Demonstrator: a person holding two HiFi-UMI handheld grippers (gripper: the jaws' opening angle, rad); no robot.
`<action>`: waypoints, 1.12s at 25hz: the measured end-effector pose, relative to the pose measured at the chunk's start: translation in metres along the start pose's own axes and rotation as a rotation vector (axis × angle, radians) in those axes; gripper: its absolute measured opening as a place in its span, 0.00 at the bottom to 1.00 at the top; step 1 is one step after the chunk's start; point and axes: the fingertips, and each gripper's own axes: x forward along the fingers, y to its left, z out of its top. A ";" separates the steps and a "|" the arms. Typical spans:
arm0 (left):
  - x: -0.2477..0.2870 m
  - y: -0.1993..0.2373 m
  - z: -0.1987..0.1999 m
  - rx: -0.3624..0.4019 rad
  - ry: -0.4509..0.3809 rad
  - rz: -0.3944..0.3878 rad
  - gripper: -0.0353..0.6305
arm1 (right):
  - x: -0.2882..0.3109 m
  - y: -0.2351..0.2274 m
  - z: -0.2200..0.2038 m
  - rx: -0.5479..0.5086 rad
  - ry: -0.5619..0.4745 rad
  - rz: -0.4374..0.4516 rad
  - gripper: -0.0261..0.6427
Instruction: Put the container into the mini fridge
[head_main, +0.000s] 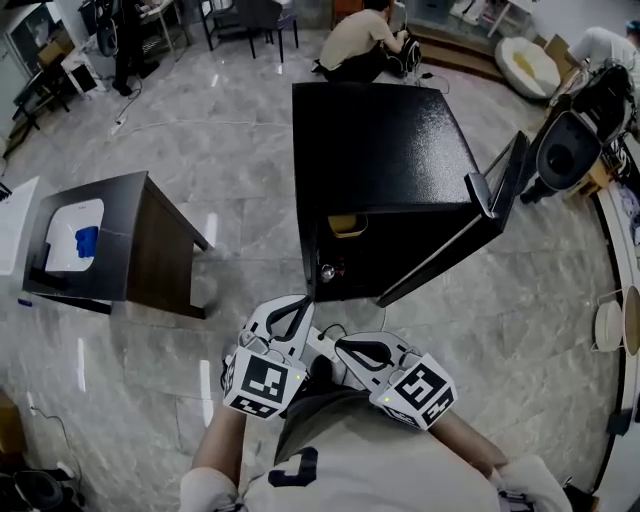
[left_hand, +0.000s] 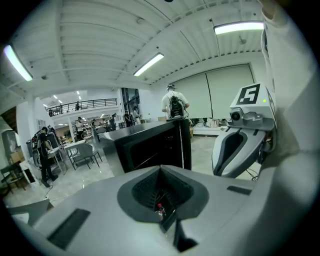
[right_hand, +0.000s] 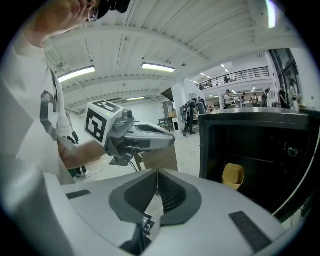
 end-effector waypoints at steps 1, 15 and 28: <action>0.001 -0.005 0.005 0.009 -0.001 0.003 0.13 | -0.007 -0.002 -0.001 -0.002 -0.009 -0.003 0.08; 0.011 -0.091 0.079 0.071 -0.089 0.051 0.13 | -0.122 -0.016 -0.030 -0.023 -0.111 -0.049 0.08; 0.007 -0.201 0.107 0.049 -0.122 0.045 0.13 | -0.205 -0.009 -0.033 -0.057 -0.182 -0.012 0.08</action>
